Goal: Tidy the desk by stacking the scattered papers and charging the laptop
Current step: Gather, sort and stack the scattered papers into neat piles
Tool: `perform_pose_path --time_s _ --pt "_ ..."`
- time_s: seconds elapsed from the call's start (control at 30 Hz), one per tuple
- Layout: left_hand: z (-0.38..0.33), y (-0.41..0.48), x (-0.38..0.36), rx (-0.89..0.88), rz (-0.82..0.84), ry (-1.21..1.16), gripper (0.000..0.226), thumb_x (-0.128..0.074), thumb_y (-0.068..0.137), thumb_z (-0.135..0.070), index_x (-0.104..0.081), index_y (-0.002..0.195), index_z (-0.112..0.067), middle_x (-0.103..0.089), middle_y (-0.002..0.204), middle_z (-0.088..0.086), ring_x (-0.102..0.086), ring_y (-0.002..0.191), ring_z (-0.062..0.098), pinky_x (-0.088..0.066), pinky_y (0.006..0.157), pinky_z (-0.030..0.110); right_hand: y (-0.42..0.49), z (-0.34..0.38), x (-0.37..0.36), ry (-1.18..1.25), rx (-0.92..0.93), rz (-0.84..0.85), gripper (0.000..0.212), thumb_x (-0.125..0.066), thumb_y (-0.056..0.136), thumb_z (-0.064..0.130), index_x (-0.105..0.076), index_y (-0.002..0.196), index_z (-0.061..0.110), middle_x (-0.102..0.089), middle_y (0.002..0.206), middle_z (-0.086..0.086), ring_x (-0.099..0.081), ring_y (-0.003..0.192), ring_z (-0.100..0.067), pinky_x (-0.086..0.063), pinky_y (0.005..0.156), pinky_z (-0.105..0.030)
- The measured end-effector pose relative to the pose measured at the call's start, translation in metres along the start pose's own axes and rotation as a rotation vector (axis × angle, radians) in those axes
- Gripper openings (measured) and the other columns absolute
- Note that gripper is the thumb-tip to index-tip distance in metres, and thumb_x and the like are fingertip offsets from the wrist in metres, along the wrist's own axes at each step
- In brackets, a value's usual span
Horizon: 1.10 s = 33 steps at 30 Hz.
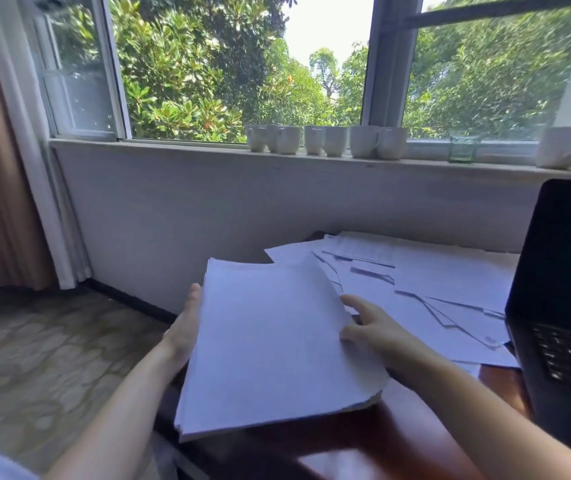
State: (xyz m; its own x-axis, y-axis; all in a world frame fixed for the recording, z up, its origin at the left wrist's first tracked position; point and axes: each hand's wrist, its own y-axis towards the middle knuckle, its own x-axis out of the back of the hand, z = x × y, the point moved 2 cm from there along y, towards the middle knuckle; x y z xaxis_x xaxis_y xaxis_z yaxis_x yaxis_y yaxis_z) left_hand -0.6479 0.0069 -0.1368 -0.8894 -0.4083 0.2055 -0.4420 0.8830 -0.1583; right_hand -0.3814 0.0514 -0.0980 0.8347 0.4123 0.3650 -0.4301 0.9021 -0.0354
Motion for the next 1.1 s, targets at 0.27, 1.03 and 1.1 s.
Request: perform_pose_path --time_s 0.27,1.03,1.1 --pt "-0.004 -0.006 -0.003 -0.135 -0.07 0.572 0.06 -0.036 0.062 -0.051 -0.043 0.116 -0.024 -0.059 0.12 -0.005 -0.051 0.117 0.023 -0.03 0.096 0.033 0.006 0.001 -0.005 -0.514 0.2 -0.1 0.035 -0.048 0.088 0.009 -0.047 0.122 0.013 -0.054 0.106 0.0 -0.05 0.092 -0.018 -0.04 0.069 -0.021" --pt "-0.003 -0.005 -0.007 -0.144 -0.156 0.556 0.059 -0.036 0.061 -0.049 -0.046 0.112 -0.022 -0.061 0.112 -0.001 -0.052 0.103 0.025 -0.035 0.097 0.036 0.005 -0.047 0.068 -1.1 0.041 -0.29 0.032 -0.046 0.093 0.044 -0.059 0.108 0.019 -0.06 0.117 -0.004 -0.053 0.11 -0.027 -0.041 0.079 -0.033" --pt "-0.004 -0.007 -0.007 -0.149 -0.16 0.559 0.061 -0.036 0.06 -0.049 -0.047 0.113 -0.021 -0.061 0.112 -0.001 -0.052 0.105 0.025 -0.035 0.098 0.036 0.004 -0.048 0.067 -1.136 0.033 -0.15 0.048 -0.049 0.084 0.064 -0.055 0.11 0.024 -0.058 0.116 0.003 -0.051 0.112 -0.023 -0.039 0.079 -0.034"
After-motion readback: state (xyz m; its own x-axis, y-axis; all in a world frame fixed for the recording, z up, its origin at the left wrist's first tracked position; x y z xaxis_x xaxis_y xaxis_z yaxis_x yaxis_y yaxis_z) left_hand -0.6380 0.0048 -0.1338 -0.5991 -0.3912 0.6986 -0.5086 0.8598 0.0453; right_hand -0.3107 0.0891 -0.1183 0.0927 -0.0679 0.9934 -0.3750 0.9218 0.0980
